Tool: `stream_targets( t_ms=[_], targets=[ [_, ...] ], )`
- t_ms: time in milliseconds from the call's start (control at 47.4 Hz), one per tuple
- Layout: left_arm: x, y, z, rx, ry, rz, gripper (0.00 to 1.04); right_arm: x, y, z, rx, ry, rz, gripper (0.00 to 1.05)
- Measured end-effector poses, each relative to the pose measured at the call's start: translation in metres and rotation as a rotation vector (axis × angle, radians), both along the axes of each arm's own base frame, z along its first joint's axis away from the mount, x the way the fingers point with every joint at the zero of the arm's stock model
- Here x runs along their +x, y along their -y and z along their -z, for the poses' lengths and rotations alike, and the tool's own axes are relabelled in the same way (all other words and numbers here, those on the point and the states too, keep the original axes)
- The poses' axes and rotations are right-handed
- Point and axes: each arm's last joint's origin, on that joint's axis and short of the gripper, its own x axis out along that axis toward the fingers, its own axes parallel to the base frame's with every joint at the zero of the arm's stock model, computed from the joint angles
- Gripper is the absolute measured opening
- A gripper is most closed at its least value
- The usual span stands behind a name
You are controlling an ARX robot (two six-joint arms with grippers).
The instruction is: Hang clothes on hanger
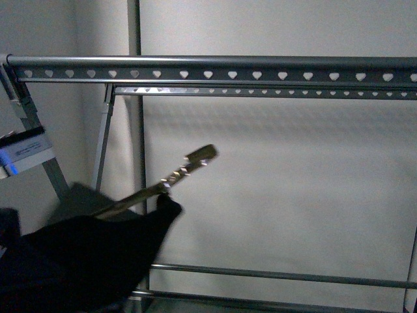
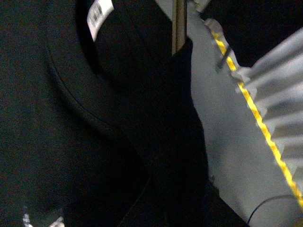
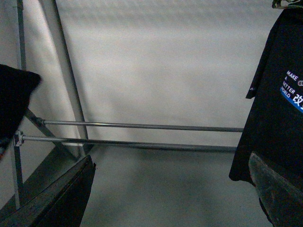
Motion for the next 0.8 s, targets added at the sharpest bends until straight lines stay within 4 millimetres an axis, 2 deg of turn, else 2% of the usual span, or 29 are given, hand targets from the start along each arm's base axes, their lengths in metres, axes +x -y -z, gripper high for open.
stream_targets(
  t_ms=[232,401,507,591,697,802],
  targets=[
    [0.034,0.017,-0.028,0.095,0.28,0.404,0.04,0.0,0.0,0.0,0.0,0.0,0.0,0.97],
    [0.039,0.025,-0.037,0.167,0.531,0.665,0.04,0.0,0.0,0.0,0.0,0.0,0.0,0.97],
    [0.042,0.03,-0.043,0.181,0.731,0.775,0.04,0.0,0.0,0.0,0.0,0.0,0.0,0.97],
    [0.045,0.035,-0.045,0.258,0.876,0.852,0.04,0.0,0.0,0.0,0.0,0.0,0.0,0.97],
    [0.056,0.04,-0.041,0.391,0.976,0.851,0.04,0.0,0.0,0.0,0.0,0.0,0.0,0.97],
    [0.058,0.04,-0.039,0.422,0.985,0.851,0.04,0.0,0.0,0.0,0.0,0.0,0.0,0.97]
  ],
)
